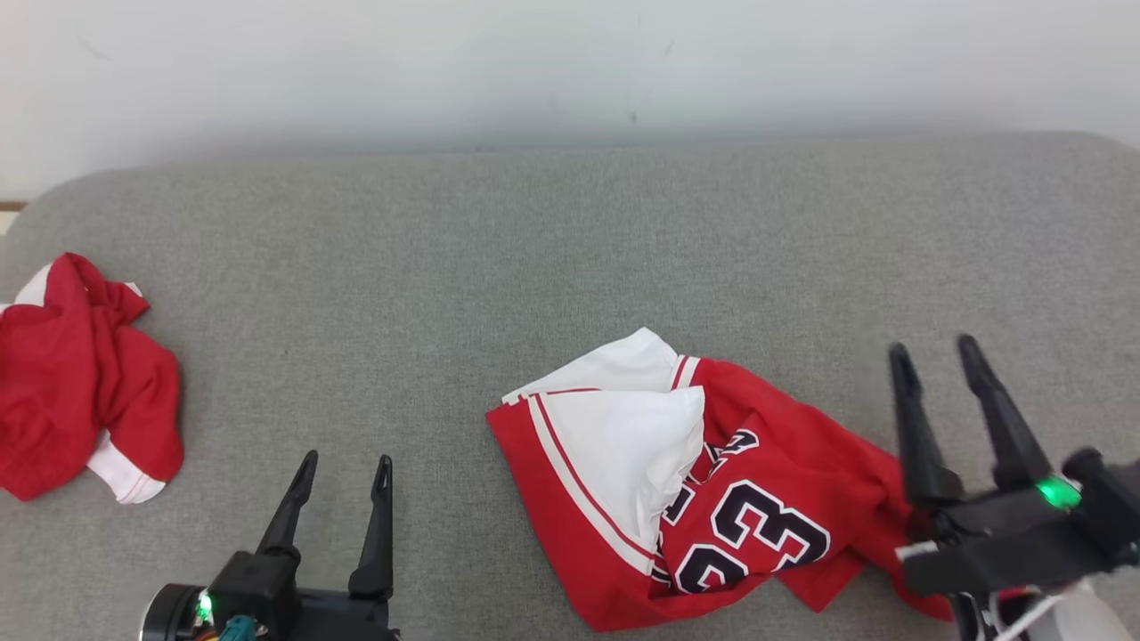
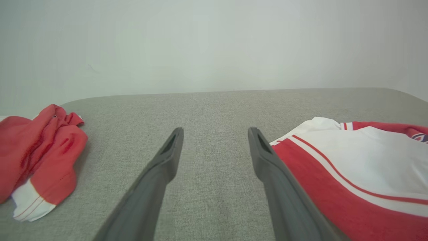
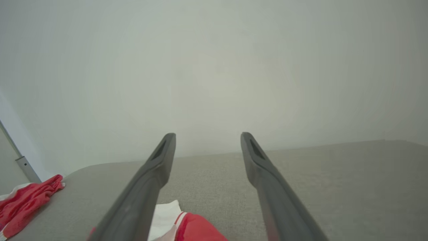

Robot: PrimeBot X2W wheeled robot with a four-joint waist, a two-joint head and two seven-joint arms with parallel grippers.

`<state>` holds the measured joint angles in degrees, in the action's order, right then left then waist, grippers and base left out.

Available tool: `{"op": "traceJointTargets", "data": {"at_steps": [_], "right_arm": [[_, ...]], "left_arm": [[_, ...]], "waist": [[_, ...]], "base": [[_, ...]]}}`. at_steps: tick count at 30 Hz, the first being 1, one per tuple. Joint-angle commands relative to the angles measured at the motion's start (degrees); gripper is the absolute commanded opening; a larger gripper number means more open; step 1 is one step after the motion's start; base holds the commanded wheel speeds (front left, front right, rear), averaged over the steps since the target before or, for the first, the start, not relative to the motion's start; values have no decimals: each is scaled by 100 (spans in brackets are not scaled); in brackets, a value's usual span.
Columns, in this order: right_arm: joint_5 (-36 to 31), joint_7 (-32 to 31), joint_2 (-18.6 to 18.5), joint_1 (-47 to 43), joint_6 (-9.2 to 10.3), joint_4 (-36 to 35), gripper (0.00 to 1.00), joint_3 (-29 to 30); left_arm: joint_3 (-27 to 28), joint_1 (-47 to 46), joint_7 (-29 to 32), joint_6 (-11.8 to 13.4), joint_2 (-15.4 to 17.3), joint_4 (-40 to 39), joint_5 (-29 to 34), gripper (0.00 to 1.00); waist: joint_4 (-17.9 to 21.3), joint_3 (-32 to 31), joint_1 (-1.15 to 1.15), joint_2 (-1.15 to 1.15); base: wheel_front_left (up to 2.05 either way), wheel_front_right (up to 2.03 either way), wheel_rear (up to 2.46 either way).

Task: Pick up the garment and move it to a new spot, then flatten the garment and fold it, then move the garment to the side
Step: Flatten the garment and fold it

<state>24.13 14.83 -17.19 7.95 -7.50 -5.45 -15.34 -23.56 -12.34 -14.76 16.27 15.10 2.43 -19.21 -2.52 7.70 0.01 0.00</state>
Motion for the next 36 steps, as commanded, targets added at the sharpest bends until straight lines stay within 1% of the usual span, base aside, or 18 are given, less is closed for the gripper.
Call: {"op": "traceJointTargets", "data": {"at_steps": [1,5,10,20,26,36], "right_arm": [[-119,-27,28,-167,2,31,100,112],[-368,-201,91,-528,2,146,100,368],[-613,-420,134,-995,2,240,100,418],[-789,-601,346,-1688,2,-16,100,636],[-923,-710,422,-1837,2,-201,100,748],[-952,-787,469,-1894,2,-296,100,760]], "left_arm": [[12,124,-34,29,51,-55,20,100],[7,262,13,97,129,-175,64,100],[5,465,85,194,226,-299,80,100],[37,788,183,241,392,-402,-29,100],[51,834,203,240,469,-404,-39,100],[-11,780,248,237,474,-371,-66,100]], "waist": [[-11,-115,-1,0],[-25,-282,-1,0],[-62,-511,-1,0],[-35,-846,-1,0],[12,-899,-1,0],[-45,-919,-1,0]], "base": [[0,0,0],[0,0,0],[0,0,0],[0,0,0],[0,0,0],[0,0,0]]}}
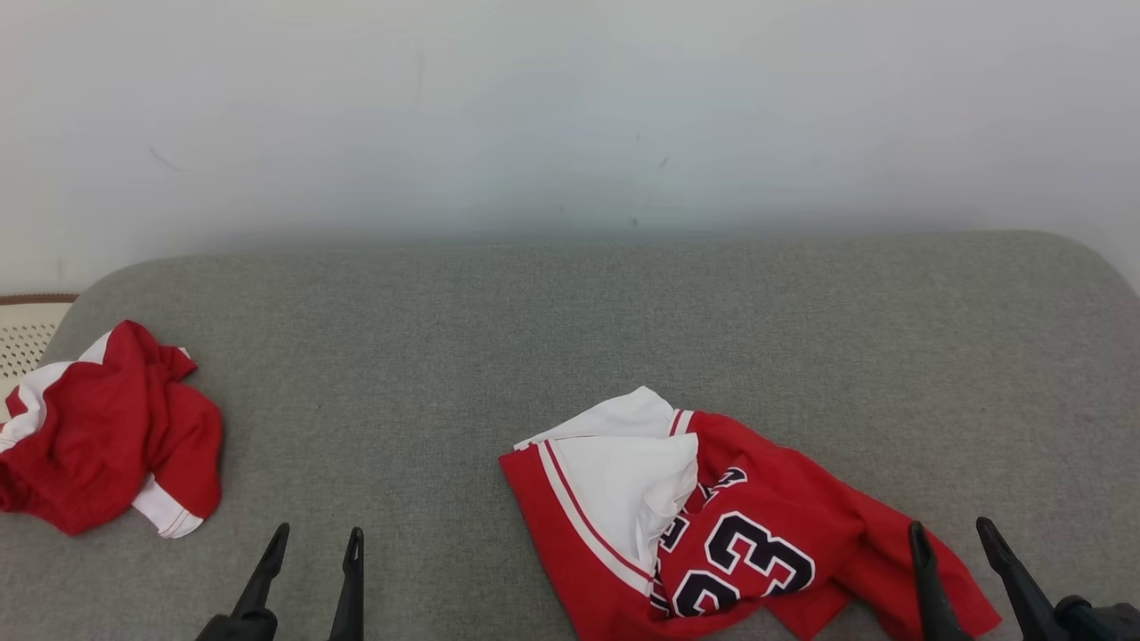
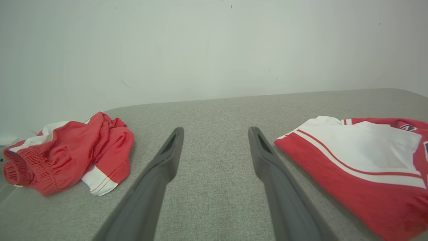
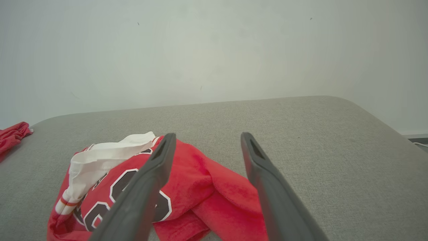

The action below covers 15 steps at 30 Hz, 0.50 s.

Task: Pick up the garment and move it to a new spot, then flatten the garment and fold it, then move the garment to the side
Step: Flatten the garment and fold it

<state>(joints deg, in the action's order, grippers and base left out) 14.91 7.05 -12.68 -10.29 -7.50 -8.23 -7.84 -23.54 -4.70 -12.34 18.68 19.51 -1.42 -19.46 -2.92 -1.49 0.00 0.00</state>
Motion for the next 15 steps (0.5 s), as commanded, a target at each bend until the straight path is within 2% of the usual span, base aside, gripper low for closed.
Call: {"op": "traceJointTargets", "data": {"at_steps": [1,6,8,15], "right_arm": [[-24,-10,16,-70,2,-19,100,7],[-1,-12,27,-36,2,-16,100,-3],[8,-24,35,-25,2,-21,100,15],[42,-76,15,80,2,-3,100,-85]], "left_arm": [[-17,6,9,-6,35,17,-41,100],[-93,-67,47,-50,12,5,-52,100],[-234,-190,126,-172,-73,-35,-84,100],[-1234,-871,781,-997,-588,107,-138,100]], "waist": [[-11,0,0,0],[-22,12,0,0],[-32,32,0,0],[107,191,0,0]], "base": [[0,0,0],[0,0,0],[0,0,0],[0,0,0]]}}
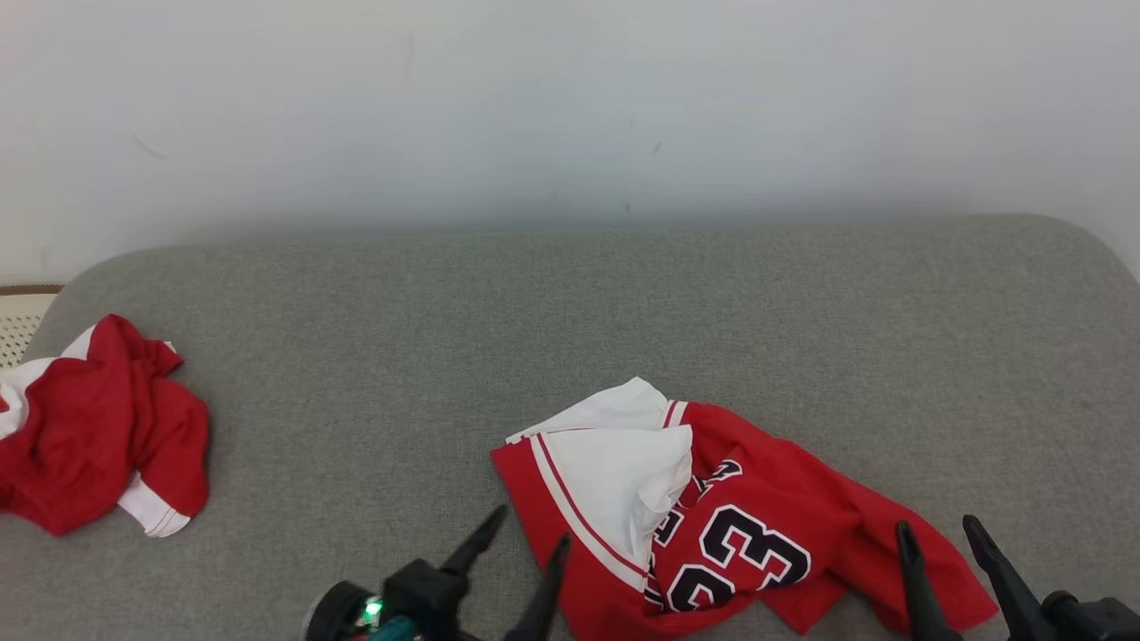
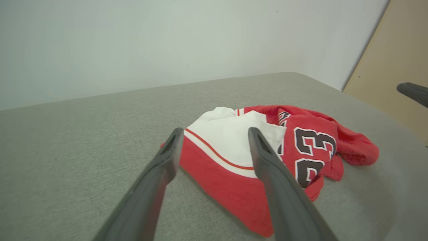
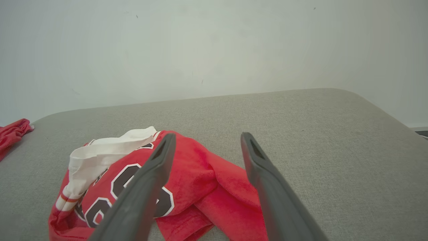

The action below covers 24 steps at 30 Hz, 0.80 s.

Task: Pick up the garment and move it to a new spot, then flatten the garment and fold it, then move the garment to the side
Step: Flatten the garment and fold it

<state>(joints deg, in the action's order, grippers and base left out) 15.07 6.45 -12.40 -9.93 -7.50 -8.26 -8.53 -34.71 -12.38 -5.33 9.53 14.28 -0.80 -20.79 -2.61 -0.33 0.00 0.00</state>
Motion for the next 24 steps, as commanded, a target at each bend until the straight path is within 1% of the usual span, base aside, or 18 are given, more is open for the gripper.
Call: {"op": "traceJointTargets", "data": {"at_steps": [1,4,6,8,12,15,18,19,20,24], "right_arm": [[27,-13,-18,81,2,-5,100,-49],[58,11,-12,146,2,28,100,-77],[77,19,-7,212,2,52,100,-119],[80,38,0,250,2,65,100,-122],[130,92,30,360,2,130,100,-184],[154,163,51,437,2,189,100,-199],[166,224,73,476,2,241,100,-199],[173,231,72,485,2,260,100,-188],[181,257,79,487,2,279,100,-169],[209,316,99,516,2,310,100,-82]], "left_arm": [[-256,-202,191,-176,-159,90,-14,100],[-592,-498,404,-402,-413,296,38,100],[-739,-673,505,-485,-579,460,64,100],[-784,-772,527,-517,-629,568,79,100],[-787,-1100,602,-542,-771,1037,68,100],[-718,-1311,669,-443,-802,1429,109,100],[-632,-1461,693,-403,-823,1700,35,100],[-602,-1495,648,-399,-832,1752,10,45],[-566,-1509,599,-381,-836,1788,0,0],[-405,-1563,467,-278,-762,1859,-50,0]], "waist": [[122,121,0,0],[257,238,0,0],[381,328,0,0],[444,363,0,0],[730,527,0,0],[895,629,0,0],[992,704,0,0],[1007,721,0,0],[1012,731,0,0],[957,762,0,0]], "base": [[0,0,0],[0,0,0],[0,0,0],[0,0,0],[0,0,0],[0,0,0],[0,0,0],[0,0,0],[0,0,0],[0,0,0]]}}
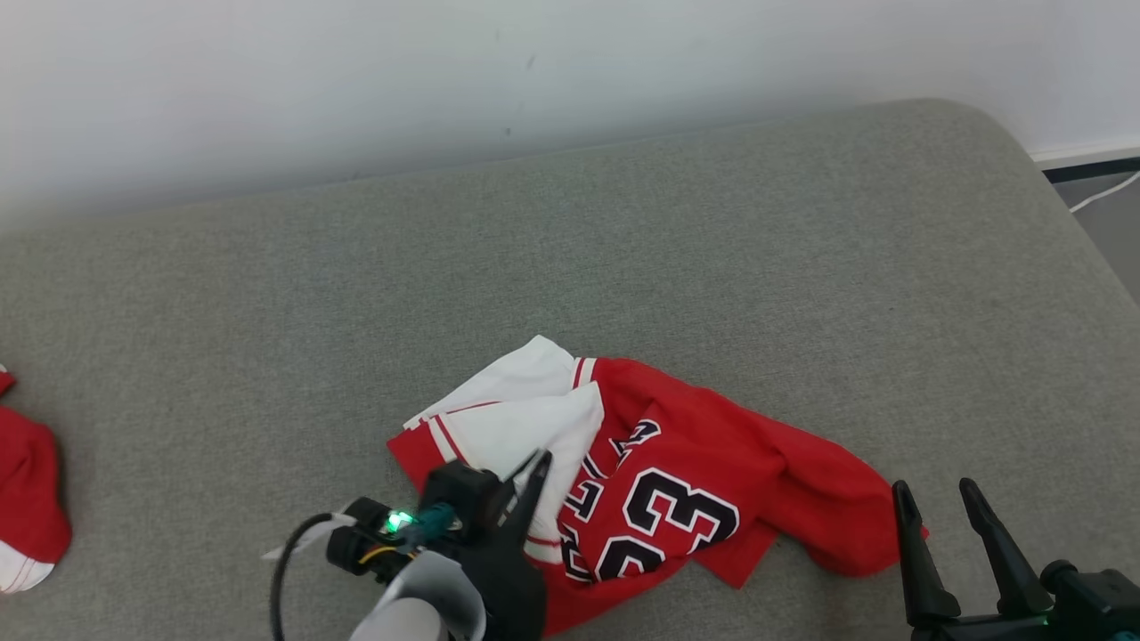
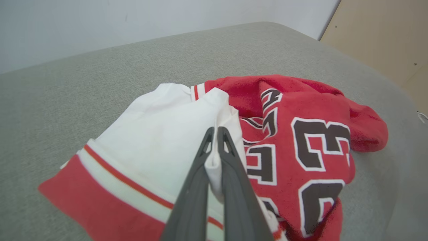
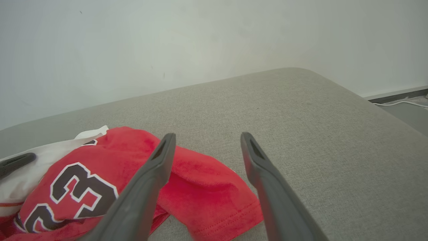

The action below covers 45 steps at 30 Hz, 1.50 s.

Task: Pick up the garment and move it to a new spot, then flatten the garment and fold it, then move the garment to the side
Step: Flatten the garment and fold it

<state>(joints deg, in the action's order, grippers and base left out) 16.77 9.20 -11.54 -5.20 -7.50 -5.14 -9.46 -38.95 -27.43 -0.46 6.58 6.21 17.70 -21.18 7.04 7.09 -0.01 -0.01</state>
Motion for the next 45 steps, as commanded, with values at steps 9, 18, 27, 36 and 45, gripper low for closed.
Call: {"op": "traceJointTargets", "data": {"at_steps": [9,18,27,36,45], "right_arm": [[48,58,21,100,2,-29,100,205],[79,4,-40,145,2,-48,100,421],[35,-75,-117,267,2,-116,100,494],[-82,-77,-245,404,2,-280,100,587],[-473,-103,-375,375,2,-458,100,76]], "left_arm": [[808,33,-807,487,395,-404,-159,0],[1690,980,-1387,962,706,-1122,-473,0],[1925,1593,-1447,892,507,-851,-803,100],[2066,1852,-1472,1077,703,-965,-424,100],[1935,1988,-1339,1161,1265,-2025,184,100]], "waist": [[-288,84,1,1],[-516,175,1,1],[-593,202,1,1],[-715,44,1,1],[-779,-291,1,1]], "base": [[0,0,0],[0,0,0],[0,0,0],[0,0,0],[0,0,0]]}}
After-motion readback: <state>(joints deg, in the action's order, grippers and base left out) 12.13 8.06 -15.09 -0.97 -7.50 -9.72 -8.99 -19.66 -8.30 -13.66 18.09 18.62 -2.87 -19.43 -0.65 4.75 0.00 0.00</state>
